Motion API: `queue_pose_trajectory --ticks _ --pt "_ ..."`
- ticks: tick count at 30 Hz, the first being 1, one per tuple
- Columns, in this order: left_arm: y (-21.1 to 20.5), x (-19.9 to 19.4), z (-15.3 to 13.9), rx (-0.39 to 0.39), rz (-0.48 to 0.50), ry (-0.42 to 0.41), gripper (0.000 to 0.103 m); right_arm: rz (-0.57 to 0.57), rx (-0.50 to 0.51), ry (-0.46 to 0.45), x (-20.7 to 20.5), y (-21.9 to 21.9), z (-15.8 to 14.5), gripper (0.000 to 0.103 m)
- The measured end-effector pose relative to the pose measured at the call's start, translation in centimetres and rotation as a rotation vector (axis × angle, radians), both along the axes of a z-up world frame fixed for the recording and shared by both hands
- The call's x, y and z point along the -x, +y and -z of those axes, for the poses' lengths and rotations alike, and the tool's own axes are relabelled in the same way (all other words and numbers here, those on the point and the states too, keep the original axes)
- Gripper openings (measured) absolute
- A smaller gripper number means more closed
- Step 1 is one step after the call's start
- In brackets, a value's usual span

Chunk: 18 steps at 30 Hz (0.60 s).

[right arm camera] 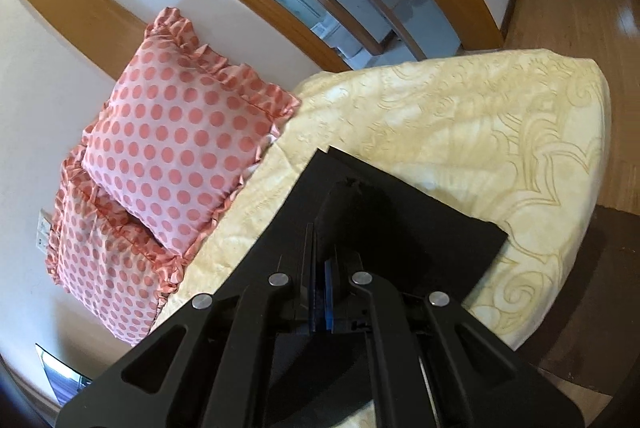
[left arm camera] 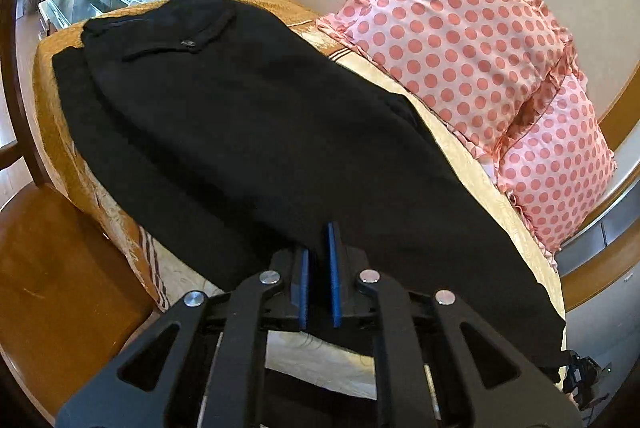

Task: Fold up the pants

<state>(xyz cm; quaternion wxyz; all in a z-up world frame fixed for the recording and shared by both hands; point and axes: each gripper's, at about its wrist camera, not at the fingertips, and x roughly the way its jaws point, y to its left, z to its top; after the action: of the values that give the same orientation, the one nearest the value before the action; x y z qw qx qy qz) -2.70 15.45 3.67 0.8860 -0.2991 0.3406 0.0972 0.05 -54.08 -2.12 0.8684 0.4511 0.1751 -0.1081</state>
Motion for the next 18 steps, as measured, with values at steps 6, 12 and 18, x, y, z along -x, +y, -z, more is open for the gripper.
queue_pose_trajectory --ticks 6,12,18 --pt "0.0 0.0 0.2 -0.018 -0.011 -0.005 0.018 -0.011 -0.043 0.026 0.0 -0.9 1.0 0.003" --pt "-0.6 2.4 -0.3 -0.018 0.004 -0.061 0.003 0.008 0.044 -0.035 1.2 -0.9 -1.9 0.003" --pt "-1.2 2.9 2.0 -0.036 0.001 -0.012 0.004 0.020 -0.049 0.072 0.7 -1.8 1.9 0.003"
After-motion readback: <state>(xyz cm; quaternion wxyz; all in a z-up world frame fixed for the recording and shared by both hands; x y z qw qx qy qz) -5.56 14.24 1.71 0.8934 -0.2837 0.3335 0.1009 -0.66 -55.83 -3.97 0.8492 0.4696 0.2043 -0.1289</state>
